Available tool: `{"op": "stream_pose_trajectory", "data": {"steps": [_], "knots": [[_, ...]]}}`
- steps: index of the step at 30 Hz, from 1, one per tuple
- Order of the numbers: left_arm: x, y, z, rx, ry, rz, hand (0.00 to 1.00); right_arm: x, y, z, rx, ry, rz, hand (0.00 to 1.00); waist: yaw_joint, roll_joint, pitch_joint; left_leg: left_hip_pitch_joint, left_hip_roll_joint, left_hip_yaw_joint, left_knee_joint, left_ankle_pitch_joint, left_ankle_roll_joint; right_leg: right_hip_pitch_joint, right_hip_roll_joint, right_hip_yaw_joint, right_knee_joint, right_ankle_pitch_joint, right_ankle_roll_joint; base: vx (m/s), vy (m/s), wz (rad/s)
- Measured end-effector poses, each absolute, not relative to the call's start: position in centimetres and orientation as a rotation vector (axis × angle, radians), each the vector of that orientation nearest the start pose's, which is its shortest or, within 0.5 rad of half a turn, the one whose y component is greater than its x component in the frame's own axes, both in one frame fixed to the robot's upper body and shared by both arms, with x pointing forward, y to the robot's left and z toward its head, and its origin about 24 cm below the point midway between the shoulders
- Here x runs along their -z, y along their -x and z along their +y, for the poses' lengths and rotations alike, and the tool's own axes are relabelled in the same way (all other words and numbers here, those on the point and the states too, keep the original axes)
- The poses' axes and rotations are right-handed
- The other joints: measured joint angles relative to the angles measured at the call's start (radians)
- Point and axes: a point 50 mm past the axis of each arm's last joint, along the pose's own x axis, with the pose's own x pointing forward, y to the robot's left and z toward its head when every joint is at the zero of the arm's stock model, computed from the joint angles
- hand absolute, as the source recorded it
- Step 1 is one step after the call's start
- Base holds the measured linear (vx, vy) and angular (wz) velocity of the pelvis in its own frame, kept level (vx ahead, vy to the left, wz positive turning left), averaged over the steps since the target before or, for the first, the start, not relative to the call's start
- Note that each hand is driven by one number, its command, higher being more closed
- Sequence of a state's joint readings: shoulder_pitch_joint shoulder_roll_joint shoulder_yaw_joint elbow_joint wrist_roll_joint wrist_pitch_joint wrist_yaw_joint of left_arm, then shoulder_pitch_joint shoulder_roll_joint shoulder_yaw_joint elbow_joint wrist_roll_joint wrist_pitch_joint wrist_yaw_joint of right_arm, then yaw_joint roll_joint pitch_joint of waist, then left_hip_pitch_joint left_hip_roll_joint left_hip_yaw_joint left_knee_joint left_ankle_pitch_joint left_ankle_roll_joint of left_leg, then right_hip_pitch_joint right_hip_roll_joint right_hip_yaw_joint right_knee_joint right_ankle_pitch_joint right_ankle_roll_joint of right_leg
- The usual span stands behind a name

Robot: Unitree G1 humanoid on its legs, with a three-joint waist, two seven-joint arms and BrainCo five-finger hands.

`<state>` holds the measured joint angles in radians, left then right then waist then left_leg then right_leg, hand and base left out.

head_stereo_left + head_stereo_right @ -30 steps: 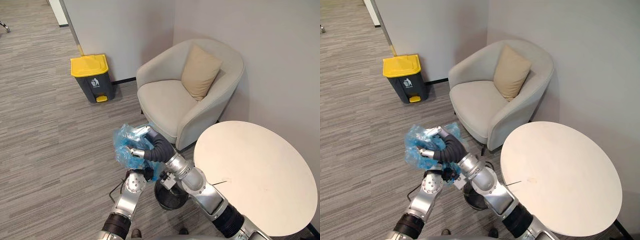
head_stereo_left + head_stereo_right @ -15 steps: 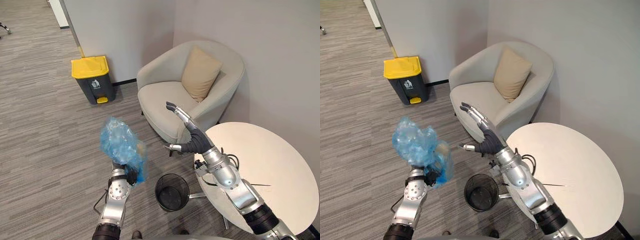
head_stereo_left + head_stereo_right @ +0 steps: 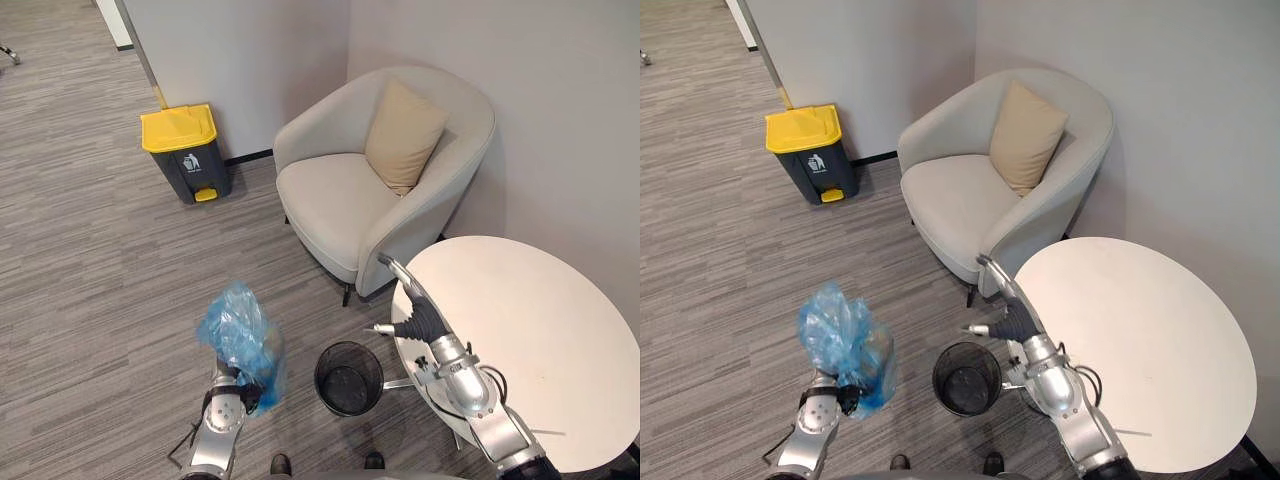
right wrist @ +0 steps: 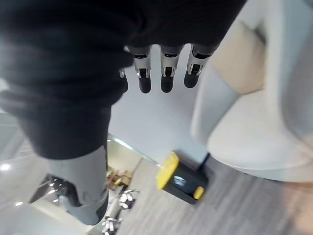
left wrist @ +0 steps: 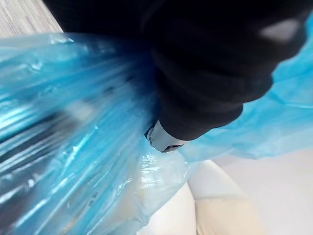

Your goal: Gather rubbish on tea table into small bin, then transfer packed bag to large trash can.

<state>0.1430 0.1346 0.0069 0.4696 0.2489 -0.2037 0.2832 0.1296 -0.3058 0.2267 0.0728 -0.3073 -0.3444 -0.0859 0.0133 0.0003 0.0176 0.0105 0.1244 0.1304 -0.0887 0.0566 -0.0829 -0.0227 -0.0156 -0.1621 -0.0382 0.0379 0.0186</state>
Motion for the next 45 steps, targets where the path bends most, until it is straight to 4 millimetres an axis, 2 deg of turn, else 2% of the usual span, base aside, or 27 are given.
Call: {"op": "stream_pose_trajectory", "data": {"steps": [5, 11, 16, 21, 26, 31, 35, 37, 39, 41, 42, 43, 44, 45], "knots": [[8.7, -16.0, 21.2, -0.186, -0.442, 0.489, 1.0, 3.1, -19.3, -18.4, -0.163, 0.505, 0.132, 0.0, 0.0, 0.013, 0.008, 0.0, -0.002, 0.0, 0.0, 0.0, 0.0, 0.0, -0.002, -0.001, -0.001, 0.0, 0.0, 0.0, 0.0, 0.0], [10.7, -13.6, 21.7, -0.138, -0.448, 0.615, 1.0, 7.8, -16.7, -21.4, -0.029, 0.419, 0.425, 0.0, -0.001, 0.018, 0.012, 0.0, -0.003, -0.003, 0.0, 0.0, 0.0, 0.001, -0.003, -0.004, -0.001, -0.001, 0.001, 0.0, 0.0, 0.0], [11.5, -12.5, 22.3, -0.149, -0.426, 0.681, 1.0, 9.7, -15.1, -22.2, 0.008, 0.376, 0.554, 0.0, -0.003, 0.018, 0.011, 0.004, -0.003, -0.004, 0.0, 0.0, 0.0, 0.003, -0.004, -0.005, -0.001, -0.001, 0.001, 0.0, 0.0, 0.0], [12.2, -11.8, 22.5, -0.148, -0.396, 0.729, 1.0, 10.2, -14.8, -22.1, 0.029, 0.352, 0.585, 0.0, -0.006, 0.015, 0.011, 0.011, -0.004, -0.006, 0.0, 0.0, 0.0, 0.007, -0.005, -0.009, -0.001, -0.002, 0.002, 0.0, 0.0, 0.0], [12.5, -11.3, 22.5, -0.148, -0.39, 0.753, 1.0, 10.5, -15.2, -22.1, 0.053, 0.336, 0.601, 0.0, -0.014, 0.004, 0.018, 0.021, -0.006, -0.006, -0.001, 0.0, -0.001, 0.017, -0.008, -0.008, -0.001, -0.009, 0.013, 0.0, 0.0, 0.0], [12.9, -10.7, 22.4, -0.13, -0.382, 0.789, 1.0, 10.5, -15.5, -22.2, 0.064, 0.336, 0.604, 0.0, -0.024, 0.005, 0.019, 0.028, -0.007, 0.008, -0.001, -0.005, -0.003, 0.016, -0.008, 0.007, -0.001, -0.009, 0.013, 0.01, 0.007, -0.08], [13.0, -10.6, 22.4, -0.14, -0.364, 0.794, 1.0, 10.4, -16.2, -22.3, 0.067, 0.338, 0.602, 0.0, -0.024, 0.012, 0.026, 0.038, -0.004, 0.039, 0.01, -0.02, -0.003, 0.005, -0.005, 0.039, 0.017, -0.007, 0.01, 0.02, 0.01, -0.24], [12.9, -10.8, 22.4, -0.139, -0.362, 0.788, 1.0, 10.1, -17.2, -22.2, 0.067, 0.341, 0.579, 0.0, -0.021, 0.016, 0.047, 0.03, -0.003, 0.062, 0.04, -0.036, -0.001, -0.027, -0.008, 0.063, 0.072, -0.023, 0.01, -0.01, 0.022, -0.35], [12.6, -11.8, 22.4, -0.135, -0.364, 0.763, 1.0, 9.4, -18.6, -22.0, 0.068, 0.344, 0.536, 0.0, -0.025, 0.01, 0.077, -0.025, -0.01, 0.067, 0.116, -0.065, 0.01, -0.107, -0.027, 0.079, 0.201, -0.074, 0.014, -0.04, 0.017, -0.16], [12.3, -12.9, 22.5, -0.128, -0.365, 0.735, 1.0, 9.0, -19.0, -22.0, 0.08, 0.348, 0.514, 0.0, -0.025, 0.001, 0.094, -0.066, -0.018, 0.055, 0.178, -0.085, 0.015, -0.153, -0.046, 0.079, 0.289, -0.113, 0.018, -0.1, 0.007, 0.23], [11.8, -13.8, 22.6, -0.119, -0.368, 0.707, 1.0, 8.8, -19.1, -22.3, 0.095, 0.352, 0.504, 0.0, -0.027, -0.007, 0.101, -0.105, -0.027, 0.026, 0.235, -0.099, 0.023, -0.182, -0.066, 0.077, 0.363, -0.142, 0.031, -0.13, -0.003, 0.47], [11.7, -14.1, 22.6, -0.12, -0.367, 0.696, 1.0, 8.9, -18.9, -22.4, 0.097, 0.354, 0.508, 0.0, -0.027, -0.005, 0.1, -0.12, -0.027, 0.01, 0.244, -0.1, 0.024, -0.182, -0.066, 0.076, 0.368, -0.144, 0.035, -0.11, -0.025, 0.68], [11.0, -14.8, 22.8, -0.124, -0.376, 0.657, 1.0, 8.8, -18.8, -22.5, 0.098, 0.357, 0.508, 0.0, -0.028, 0.009, 0.11, -0.142, -0.012, -0.006, 0.254, -0.1, 0.025, -0.193, -0.068, 0.097, 0.419, -0.187, 0.05, -0.09, -0.042, 0.74], [10.6, -15.2, 23.2, -0.127, -0.387, 0.634, 1.0, 8.9, -18.6, -22.5, 0.098, 0.357, 0.508, 0.0, -0.029, -0.005, 0.109, -0.16, -0.022, -0.039, 0.272, -0.098, 0.021, -0.215, -0.072, 0.117, 0.556, -0.244, 0.061, -0.09, -0.108, 0.97]]}}
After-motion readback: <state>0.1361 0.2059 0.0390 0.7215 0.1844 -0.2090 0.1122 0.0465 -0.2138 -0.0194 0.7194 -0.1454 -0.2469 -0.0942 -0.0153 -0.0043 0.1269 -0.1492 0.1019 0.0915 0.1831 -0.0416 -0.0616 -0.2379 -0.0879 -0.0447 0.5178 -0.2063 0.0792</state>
